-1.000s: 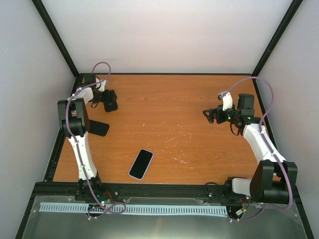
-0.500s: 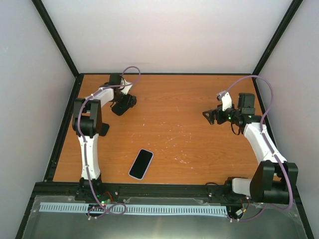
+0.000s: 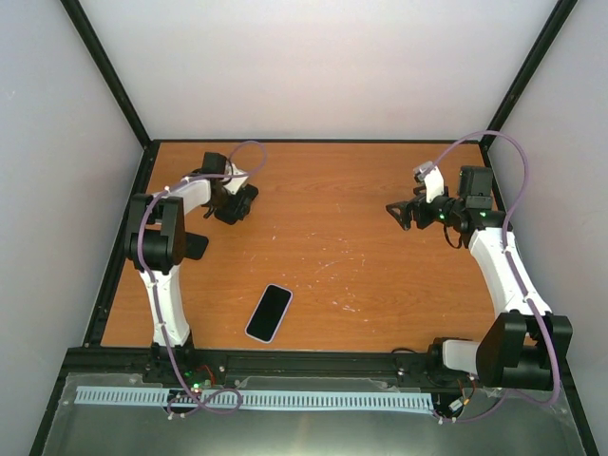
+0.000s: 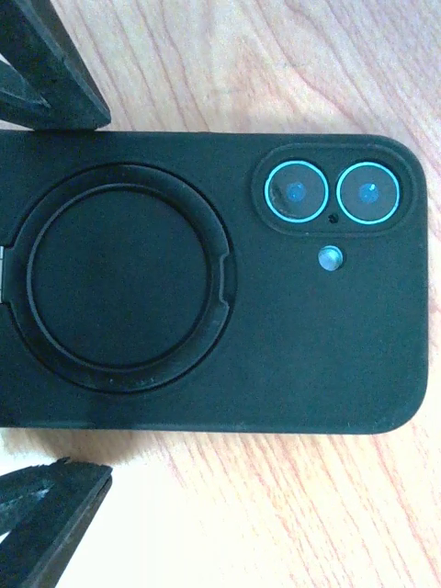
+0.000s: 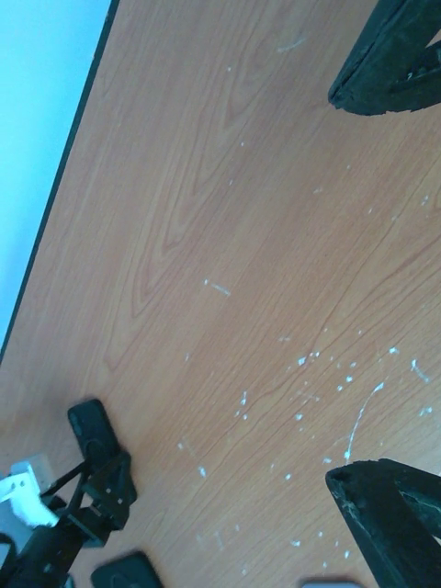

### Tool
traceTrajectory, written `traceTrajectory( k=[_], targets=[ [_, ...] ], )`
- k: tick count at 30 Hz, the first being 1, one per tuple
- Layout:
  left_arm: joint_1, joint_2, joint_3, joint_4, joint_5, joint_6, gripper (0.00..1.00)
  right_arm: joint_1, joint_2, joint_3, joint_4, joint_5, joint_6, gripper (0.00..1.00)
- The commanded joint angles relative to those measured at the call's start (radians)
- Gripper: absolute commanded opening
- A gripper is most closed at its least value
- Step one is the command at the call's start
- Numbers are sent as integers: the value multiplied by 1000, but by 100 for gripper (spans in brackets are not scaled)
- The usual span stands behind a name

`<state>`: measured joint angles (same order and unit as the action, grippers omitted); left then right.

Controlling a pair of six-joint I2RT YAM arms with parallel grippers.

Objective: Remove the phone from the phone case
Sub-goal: Pick up the phone at the center of the board.

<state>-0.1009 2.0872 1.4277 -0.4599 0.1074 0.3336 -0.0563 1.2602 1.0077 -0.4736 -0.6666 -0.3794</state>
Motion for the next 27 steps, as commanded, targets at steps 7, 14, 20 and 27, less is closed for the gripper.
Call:
traceTrajectory(
  k=[7,14,20,27],
  targets=[
    [-5,28,20,-94,-43,21,74,-1,-4,28,90,-56,211,100],
    [-34,-77,-26,-65,25,35,59,0,-6,2,165,-105,345,100],
    [-115,-177,-73,-25,70,69,51,1,29,-22,249,-91,509,100],
    [-271,-254,-84,21,84,98,50,15,158,-21,285,-122,675,99]
  ],
)
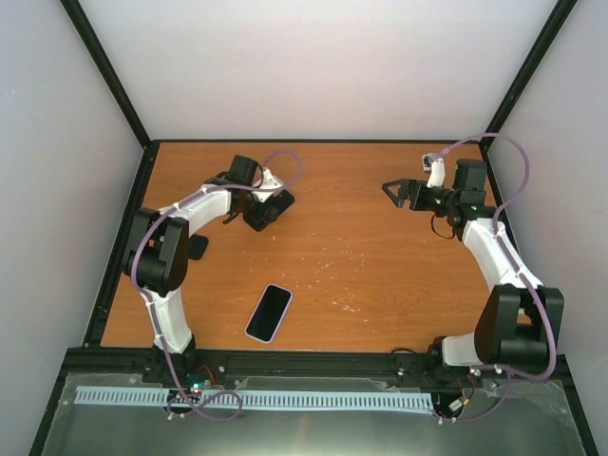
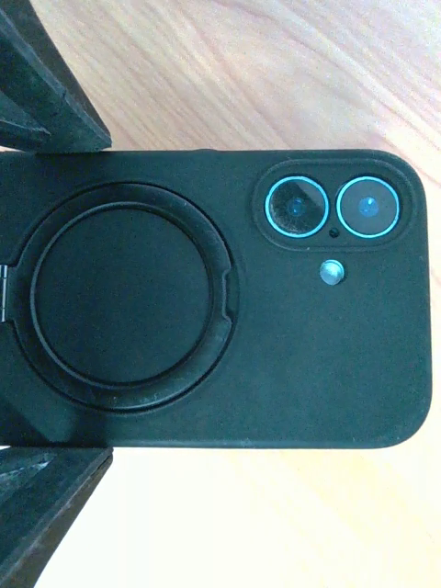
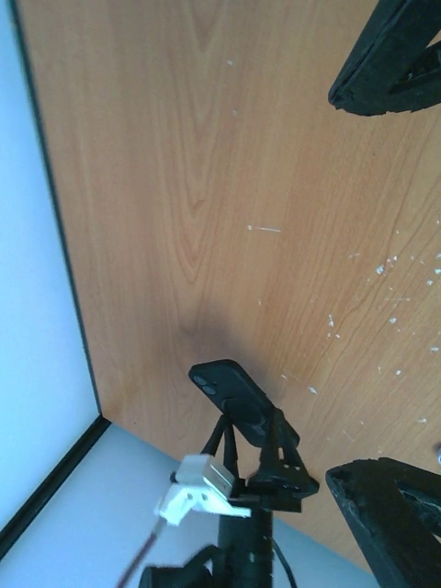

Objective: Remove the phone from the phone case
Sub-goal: Pick up the phone at the center of the board.

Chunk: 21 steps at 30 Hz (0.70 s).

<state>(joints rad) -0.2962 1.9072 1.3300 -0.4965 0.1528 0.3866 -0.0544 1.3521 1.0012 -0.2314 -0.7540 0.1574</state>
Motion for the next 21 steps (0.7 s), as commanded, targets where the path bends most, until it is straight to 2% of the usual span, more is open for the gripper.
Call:
traceTrajectory(
  k=[1,11,16,21],
  targets=[
    [-99,-83,17,63,43,47,49,18,84,-16,45,-50,156,98],
    [-291,-119,82,63,92,80,50,84,198,-42,109,-215,307,97],
    [-336,-122,105,49,108,85,50,135,215,-42,85,-241,280,95],
    [-353,-136,125,45,131,85,50,169,242,-45,93,-253,292,89]
  ],
)
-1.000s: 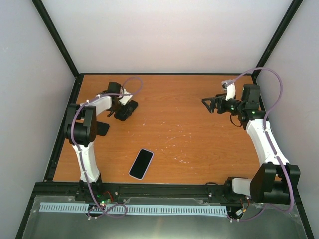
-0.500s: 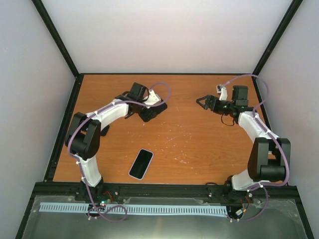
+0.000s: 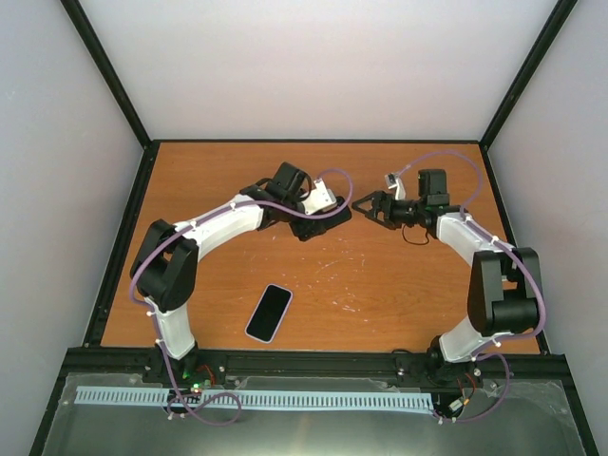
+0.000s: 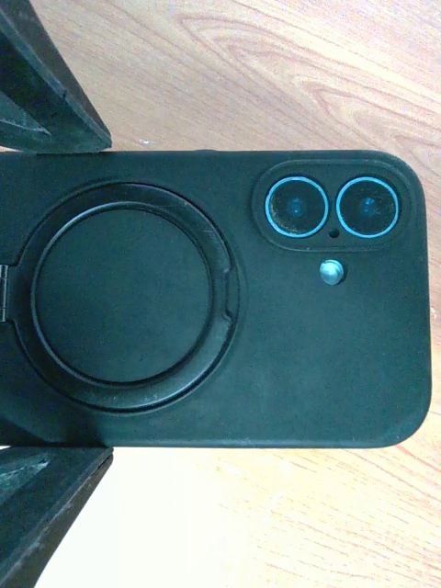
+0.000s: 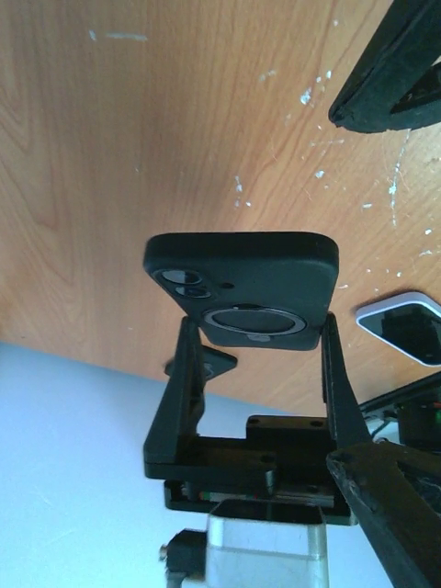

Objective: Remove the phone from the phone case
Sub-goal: Pick up the phone at the center of the board, then adjust the phone.

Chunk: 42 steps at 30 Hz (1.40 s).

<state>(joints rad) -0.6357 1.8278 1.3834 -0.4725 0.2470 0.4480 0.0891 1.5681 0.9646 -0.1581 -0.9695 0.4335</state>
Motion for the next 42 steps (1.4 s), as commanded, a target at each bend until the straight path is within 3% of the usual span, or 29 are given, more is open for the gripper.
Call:
traceTrajectory(
  k=[1,8,21,23,25,28,32,42],
  targets=[
    [-20,-58,79,14,38,26,50,32,34,-5,22,-41,15,88],
    [-41,-78,95,-1,105,24,50,69,45,-6,54,-44,16,71],
    [-64,-92,91,8,47,41,50,74,34,-9,96,-95,81,17],
    [-66,-101,88,13,25,44,56,74,22,-14,103,-91,85,11],
    [-65,-112,85,17,-3,42,72,71,8,-22,121,-86,103,5],
    [-65,-141,70,36,-53,37,99,64,-13,-29,139,-86,142,3],
    [-76,-175,62,34,-111,62,100,35,-44,-39,168,-65,208,3],
    [-234,-225,-116,246,-484,233,100,-27,-61,-86,277,-66,530,3]
  ],
)
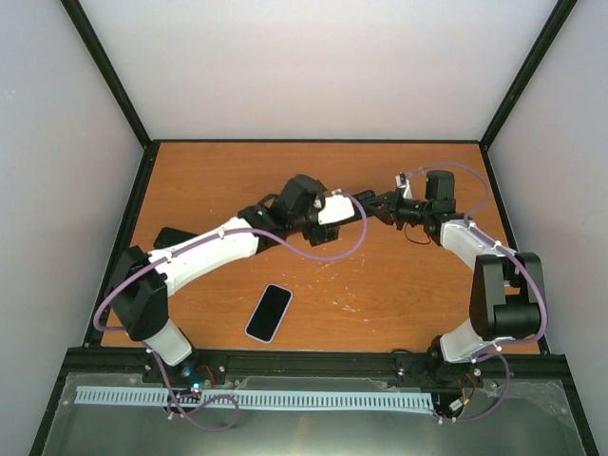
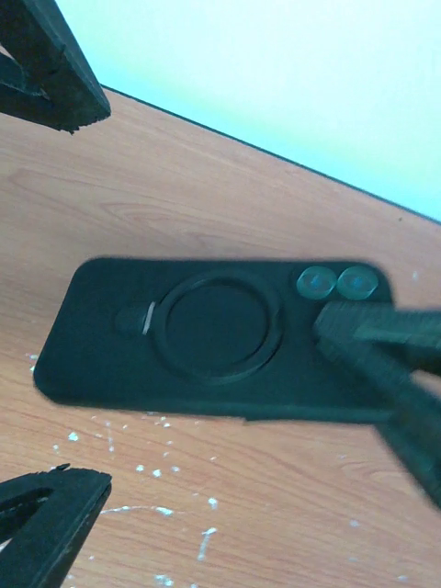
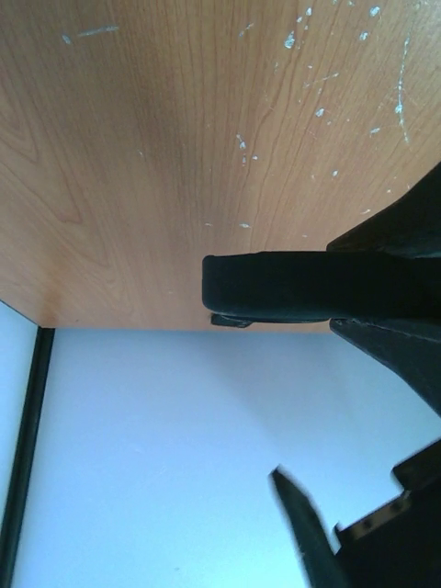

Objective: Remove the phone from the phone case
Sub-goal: Adjust the phone.

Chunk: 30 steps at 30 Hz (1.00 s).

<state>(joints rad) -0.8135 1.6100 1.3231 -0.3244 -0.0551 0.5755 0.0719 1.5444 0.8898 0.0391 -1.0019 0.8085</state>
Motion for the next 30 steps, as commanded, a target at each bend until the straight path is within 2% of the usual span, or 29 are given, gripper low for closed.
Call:
traceTrajectory(
  k=[1,8,11,16,25,28,30],
  targets=[
    [-71,-6,-75,112,-209,123,100,-12,-41,-16,85,-35,176,3],
    [-150,28,-163,245,-337,236,100,-26,-64,-58,133,-34,300,3],
    [-164,49,-195,321,-406,302,94,-27,-84,-76,135,-27,328,3],
    [-178,90,-246,472,-487,414,78,-27,-101,-116,172,-23,395,3],
    [-182,125,-288,664,-545,532,32,-27,-111,-137,175,-22,422,3],
    [-184,132,-290,681,-548,531,14,-27,-111,-138,178,-22,431,3],
    [-182,131,-292,683,-549,527,8,-27,-110,-135,176,-22,432,4]
  ],
)
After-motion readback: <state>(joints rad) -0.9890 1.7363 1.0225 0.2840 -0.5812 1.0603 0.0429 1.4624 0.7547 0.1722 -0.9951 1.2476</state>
